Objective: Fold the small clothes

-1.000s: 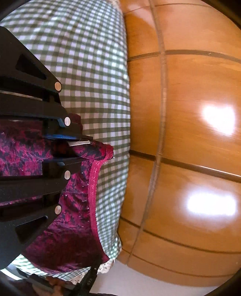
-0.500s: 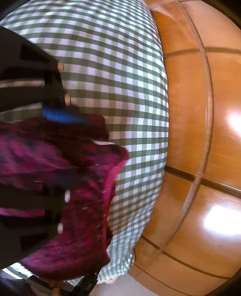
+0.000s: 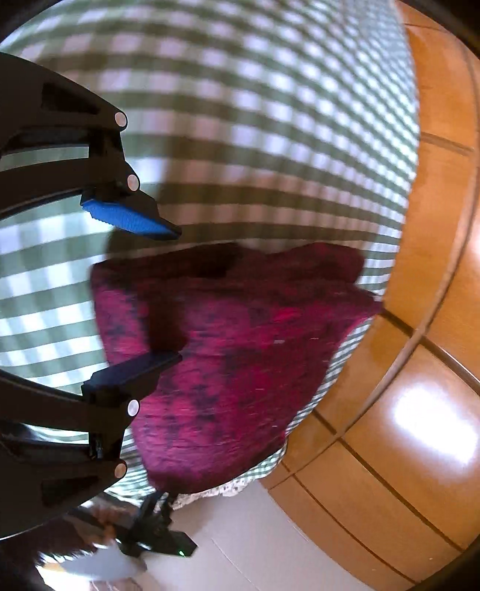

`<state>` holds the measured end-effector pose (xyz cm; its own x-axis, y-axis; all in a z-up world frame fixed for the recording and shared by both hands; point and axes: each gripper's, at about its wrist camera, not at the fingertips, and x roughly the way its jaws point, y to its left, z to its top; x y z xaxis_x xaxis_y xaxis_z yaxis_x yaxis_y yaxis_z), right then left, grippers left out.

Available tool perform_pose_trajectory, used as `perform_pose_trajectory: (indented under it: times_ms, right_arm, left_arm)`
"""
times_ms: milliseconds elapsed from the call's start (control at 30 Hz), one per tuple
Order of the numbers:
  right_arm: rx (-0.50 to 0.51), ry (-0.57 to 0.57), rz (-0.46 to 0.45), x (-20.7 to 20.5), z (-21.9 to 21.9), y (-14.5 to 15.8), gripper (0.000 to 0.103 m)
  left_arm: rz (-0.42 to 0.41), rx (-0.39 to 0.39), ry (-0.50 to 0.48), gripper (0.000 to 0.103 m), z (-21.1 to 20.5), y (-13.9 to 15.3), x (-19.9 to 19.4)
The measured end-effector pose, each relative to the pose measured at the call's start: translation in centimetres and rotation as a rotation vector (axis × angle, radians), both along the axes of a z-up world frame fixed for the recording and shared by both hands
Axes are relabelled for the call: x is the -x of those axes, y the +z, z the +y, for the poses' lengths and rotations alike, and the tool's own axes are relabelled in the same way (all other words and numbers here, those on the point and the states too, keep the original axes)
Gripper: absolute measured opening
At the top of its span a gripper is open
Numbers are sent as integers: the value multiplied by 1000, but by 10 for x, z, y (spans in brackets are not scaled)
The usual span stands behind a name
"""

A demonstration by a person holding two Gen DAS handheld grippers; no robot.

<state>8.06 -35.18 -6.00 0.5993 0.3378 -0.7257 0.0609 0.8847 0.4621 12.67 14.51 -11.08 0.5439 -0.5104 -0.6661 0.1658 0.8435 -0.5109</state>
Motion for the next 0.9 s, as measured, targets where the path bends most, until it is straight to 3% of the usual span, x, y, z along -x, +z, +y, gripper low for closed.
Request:
perform_pose_trajectory:
  times_ms: [33,67,133,267,400,600,700,800,900]
  right_arm:
    - [21,-6,8,2,4,-3,45]
    - [51,-14,3,4,7,-4,40]
    - [55,-12,-3,6,10,1,15]
    - [49,6,-41,17,11,23,12]
    - [27,33,-46,39,8,37,12]
    - [31,80,36,88,3,26,12]
    - [38,100,54,101,3,23,12]
    - [43,71,17,94,0,36,21]
    - [83,34,-48,79,-1,55,29]
  left_arm:
    - [13,20,-10,39,-3,-4,0]
    - [20,33,-17,33,-5,-5,0]
    - [24,12,-9,14,-10,-2,-1]
    - [-1,-9,-31,11,-14,11,11]
    - [-8,30,-60,11,-7,20,34]
    - [54,48,-93,11,-2,15,89]
    - [55,41,-87,17,-1,16,106]
    - [38,105,7,57,17,25,96]
    - [-3,79,41,57,22,38,77]
